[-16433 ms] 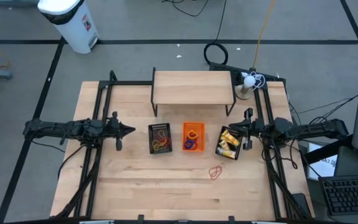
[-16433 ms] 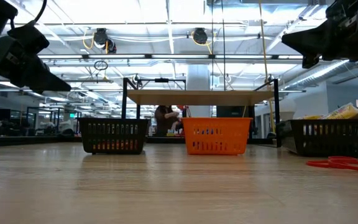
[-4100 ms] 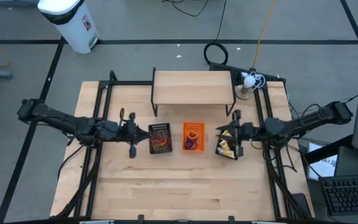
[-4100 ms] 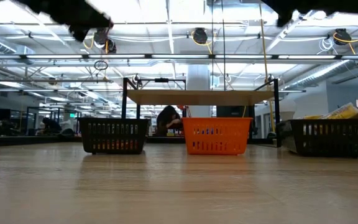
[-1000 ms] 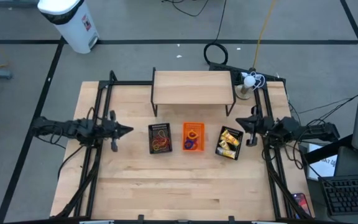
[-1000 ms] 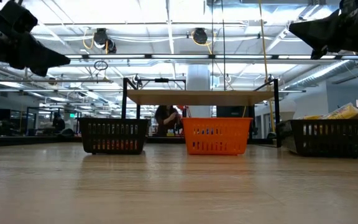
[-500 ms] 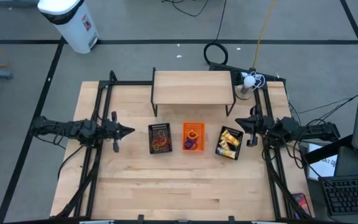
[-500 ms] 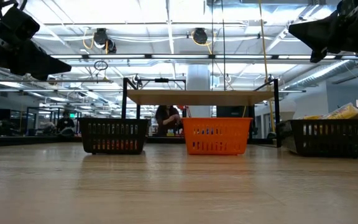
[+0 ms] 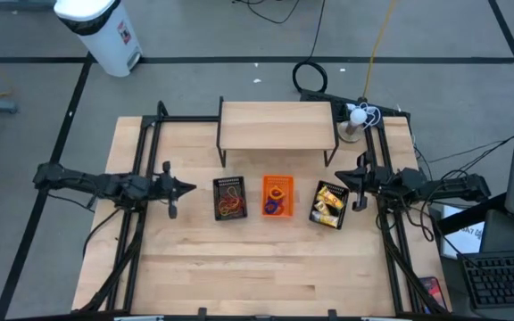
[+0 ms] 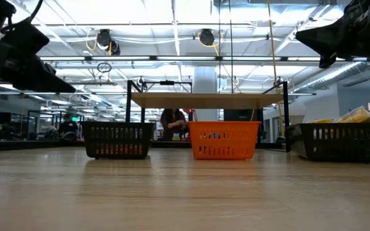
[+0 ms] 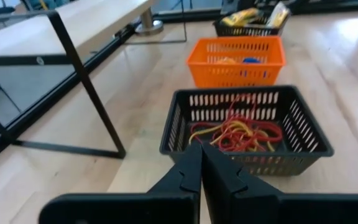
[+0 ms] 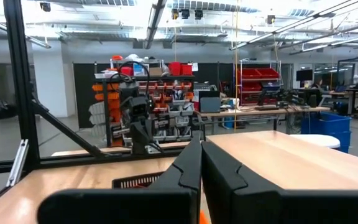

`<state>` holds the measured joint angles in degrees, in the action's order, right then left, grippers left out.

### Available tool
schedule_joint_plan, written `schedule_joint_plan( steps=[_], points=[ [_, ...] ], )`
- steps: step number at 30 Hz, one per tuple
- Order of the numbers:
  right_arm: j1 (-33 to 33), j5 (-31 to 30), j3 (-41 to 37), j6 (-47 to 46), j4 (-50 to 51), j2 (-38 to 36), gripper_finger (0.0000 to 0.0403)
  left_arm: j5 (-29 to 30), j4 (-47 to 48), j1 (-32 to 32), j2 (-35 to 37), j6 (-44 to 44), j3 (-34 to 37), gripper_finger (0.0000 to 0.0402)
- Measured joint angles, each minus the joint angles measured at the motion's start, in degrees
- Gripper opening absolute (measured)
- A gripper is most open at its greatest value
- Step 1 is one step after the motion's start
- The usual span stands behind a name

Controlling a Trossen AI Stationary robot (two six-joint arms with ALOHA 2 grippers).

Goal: Pick & Place Office Desk Supplies
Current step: Put the left black bin on the shelf

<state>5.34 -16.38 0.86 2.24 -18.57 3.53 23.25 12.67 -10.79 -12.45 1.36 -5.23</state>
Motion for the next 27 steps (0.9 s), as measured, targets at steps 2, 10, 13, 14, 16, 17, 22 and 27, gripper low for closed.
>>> schedule_joint_plan(
  steps=[2,10,13,14,16,17,22,27],
  points=[
    [0.0,0.0,0.0,0.0,0.0,0.0,0.0,0.4,0.0,0.0,-1.2,0.5,0.0,0.0016],
    [0.0,0.0,0.0,0.0,0.0,0.0,0.0,0.8,-0.2,0.0,-2.5,1.8,0.0,0.0004],
    [0.0,0.0,0.0,0.0,0.0,0.0,0.0,0.8,-0.2,0.0,-2.5,1.8,-0.1,0.0005],
    [0.0,0.0,0.0,0.0,0.0,0.0,0.0,0.8,-0.2,0.0,-2.5,1.8,-0.1,0.0009],
    [0.0,0.0,0.0,0.0,0.0,0.0,0.0,0.9,-0.2,0.0,-2.5,1.8,-0.1,0.0015],
    [0.0,0.0,0.0,0.1,0.0,0.0,0.0,0.8,-0.2,0.0,-2.5,1.8,-0.1,0.0017],
    [0.0,-0.1,0.0,1.3,-0.2,0.0,0.0,-0.7,-0.2,0.0,-2.5,1.7,-0.1,0.001],
    [0.0,-0.1,0.0,1.4,-0.4,0.0,0.0,-12.6,-6.1,-0.1,-2.5,-3.3,-0.1,0.0006]
  ],
)
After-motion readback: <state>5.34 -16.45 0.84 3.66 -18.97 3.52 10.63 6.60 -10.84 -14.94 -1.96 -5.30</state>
